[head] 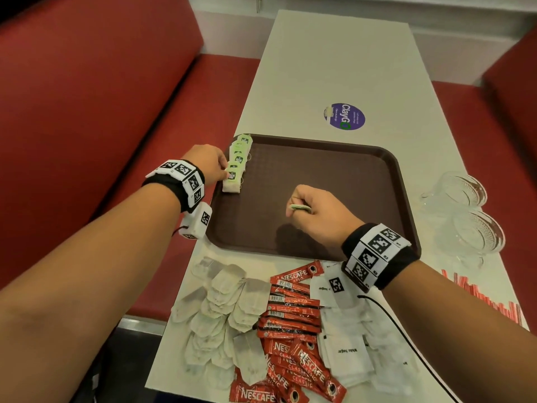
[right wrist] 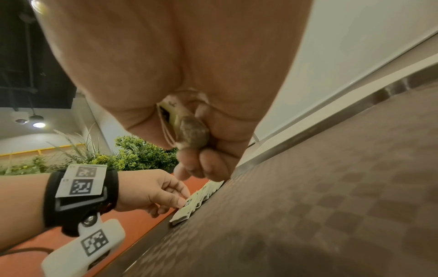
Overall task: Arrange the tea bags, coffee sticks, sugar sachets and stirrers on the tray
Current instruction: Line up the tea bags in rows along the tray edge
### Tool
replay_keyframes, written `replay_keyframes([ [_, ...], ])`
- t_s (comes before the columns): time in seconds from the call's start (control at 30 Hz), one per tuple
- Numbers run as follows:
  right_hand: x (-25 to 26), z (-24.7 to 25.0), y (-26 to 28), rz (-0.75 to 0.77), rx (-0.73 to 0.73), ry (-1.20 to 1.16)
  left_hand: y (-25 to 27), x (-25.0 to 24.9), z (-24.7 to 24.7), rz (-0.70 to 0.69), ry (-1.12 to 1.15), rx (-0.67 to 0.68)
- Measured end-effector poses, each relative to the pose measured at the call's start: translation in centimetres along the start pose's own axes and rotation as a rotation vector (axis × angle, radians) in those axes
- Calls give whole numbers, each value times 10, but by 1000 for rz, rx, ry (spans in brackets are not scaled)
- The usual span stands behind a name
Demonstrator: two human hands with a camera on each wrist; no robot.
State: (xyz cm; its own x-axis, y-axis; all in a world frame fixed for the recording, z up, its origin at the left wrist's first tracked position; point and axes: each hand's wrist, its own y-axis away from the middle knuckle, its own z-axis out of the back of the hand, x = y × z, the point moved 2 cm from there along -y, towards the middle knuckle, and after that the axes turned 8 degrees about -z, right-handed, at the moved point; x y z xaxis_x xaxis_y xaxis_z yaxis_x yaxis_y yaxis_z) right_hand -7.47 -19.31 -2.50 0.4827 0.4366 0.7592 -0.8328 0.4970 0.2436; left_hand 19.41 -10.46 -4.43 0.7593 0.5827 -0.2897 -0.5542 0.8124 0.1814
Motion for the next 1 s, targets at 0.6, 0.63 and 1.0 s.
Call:
replay_keyframes([
  [0.6, -3, -5, -12, -19, 9, 42, 13, -26, 6, -200, -158, 110],
  [0.63, -2, -6, -14, -16, 9, 49, 21, -32, 11, -249, -92, 49],
  [1.0, 2, -17, -22, 123, -136, 42, 81, -90, 17, -587, 57, -57],
])
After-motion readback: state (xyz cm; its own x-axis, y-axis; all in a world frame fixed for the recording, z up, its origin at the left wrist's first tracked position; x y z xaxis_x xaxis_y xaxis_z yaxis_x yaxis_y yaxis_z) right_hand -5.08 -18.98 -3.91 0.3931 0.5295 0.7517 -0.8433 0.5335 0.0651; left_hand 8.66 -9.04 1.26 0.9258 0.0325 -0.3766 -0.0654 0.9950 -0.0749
